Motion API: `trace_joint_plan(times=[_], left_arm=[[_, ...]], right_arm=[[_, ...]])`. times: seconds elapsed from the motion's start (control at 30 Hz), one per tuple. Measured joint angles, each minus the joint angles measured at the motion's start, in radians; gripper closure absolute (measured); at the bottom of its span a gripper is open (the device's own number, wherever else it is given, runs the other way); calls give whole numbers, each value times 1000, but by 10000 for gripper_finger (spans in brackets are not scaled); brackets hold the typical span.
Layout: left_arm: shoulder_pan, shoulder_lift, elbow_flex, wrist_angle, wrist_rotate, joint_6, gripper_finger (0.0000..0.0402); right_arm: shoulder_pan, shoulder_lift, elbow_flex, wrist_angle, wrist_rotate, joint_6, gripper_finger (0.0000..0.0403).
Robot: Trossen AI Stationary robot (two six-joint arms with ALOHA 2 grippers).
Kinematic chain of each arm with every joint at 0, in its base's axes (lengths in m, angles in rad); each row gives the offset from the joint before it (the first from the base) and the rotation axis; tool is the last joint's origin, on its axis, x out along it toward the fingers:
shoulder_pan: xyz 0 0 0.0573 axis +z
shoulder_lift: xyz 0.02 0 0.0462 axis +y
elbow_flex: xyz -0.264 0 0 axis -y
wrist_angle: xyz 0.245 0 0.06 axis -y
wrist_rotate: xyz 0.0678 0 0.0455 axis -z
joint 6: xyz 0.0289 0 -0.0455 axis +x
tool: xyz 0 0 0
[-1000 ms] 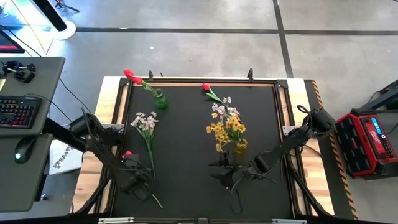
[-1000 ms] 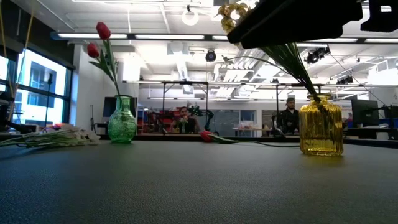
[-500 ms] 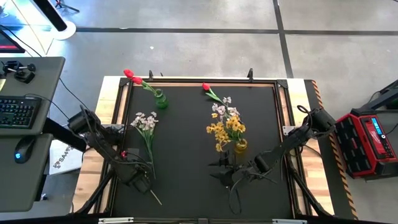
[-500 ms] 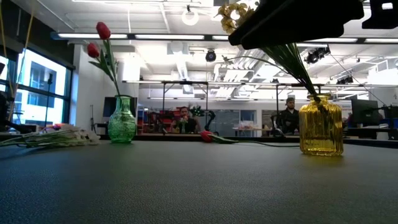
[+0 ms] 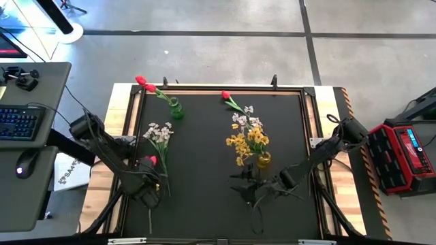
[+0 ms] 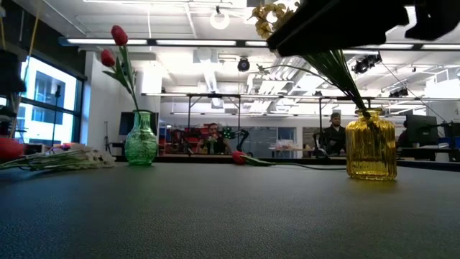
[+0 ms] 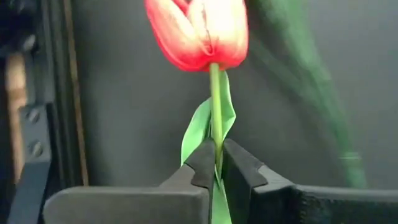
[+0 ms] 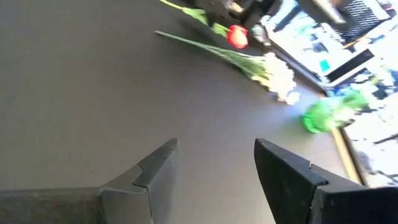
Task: Sort flowers into vase by color
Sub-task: Put the bottom red tulip in the green vase
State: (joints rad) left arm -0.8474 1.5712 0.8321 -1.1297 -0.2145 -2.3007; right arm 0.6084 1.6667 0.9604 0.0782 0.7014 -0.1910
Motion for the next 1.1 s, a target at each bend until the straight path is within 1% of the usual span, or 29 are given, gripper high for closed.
trace_joint_plan(times=[0.03, 0.13, 0.23, 0.33, 0.4, 0.53, 0.6, 0.63, 0.67, 0.8, 0.83, 0.9, 0.97, 1.03, 1.1], left_arm=[[0, -21, 4, -7, -30, 2, 390], [0, -74, 35, -34, -163, 34, 395], [0, -121, 85, -36, -340, 113, 398], [0, -150, 149, -16, -530, 248, 398], [1, -158, 193, 8, -658, 373, 398], [14, -162, 247, 131, -965, 718, 398], [37, -162, 253, 197, -1091, 888, 398], [57, -162, 253, 214, -1128, 955, 398], [82, -162, 253, 213, -1154, 992, 398], [207, -186, 231, 176, -1290, 977, 398], [242, -195, 229, 141, -1315, 974, 398], [319, -212, 228, 52, -1347, 943, 398], [402, -239, 227, -35, -1353, 870, 398], [479, -272, 227, -108, -1357, 811, 400], [532, -300, 227, -159, -1358, 788, 401]], right_arm=[[11, -17, 0, -21, 26, 0, 208], [45, -81, 0, -110, 83, 16, 208], [81, -157, 0, -194, 92, 66, 208], [125, -225, 0, -247, 95, 126, 208], [157, -259, 0, -266, 94, 166, 208], [230, -288, 0, -281, 118, 220, 208], [269, -287, 0, -293, 139, 238, 208], [285, -286, 0, -303, 149, 249, 208], [300, -282, 0, -317, 167, 269, 208], [347, -253, 0, -409, 287, 432, 208], [353, -247, 0, -431, 318, 479, 208], [361, -231, 0, -465, 358, 557, 208], [361, -217, 0, -483, 390, 601, 208], [360, -211, 0, -486, 415, 605, 208], [349, -208, 0, -484, 441, 584, 208]])
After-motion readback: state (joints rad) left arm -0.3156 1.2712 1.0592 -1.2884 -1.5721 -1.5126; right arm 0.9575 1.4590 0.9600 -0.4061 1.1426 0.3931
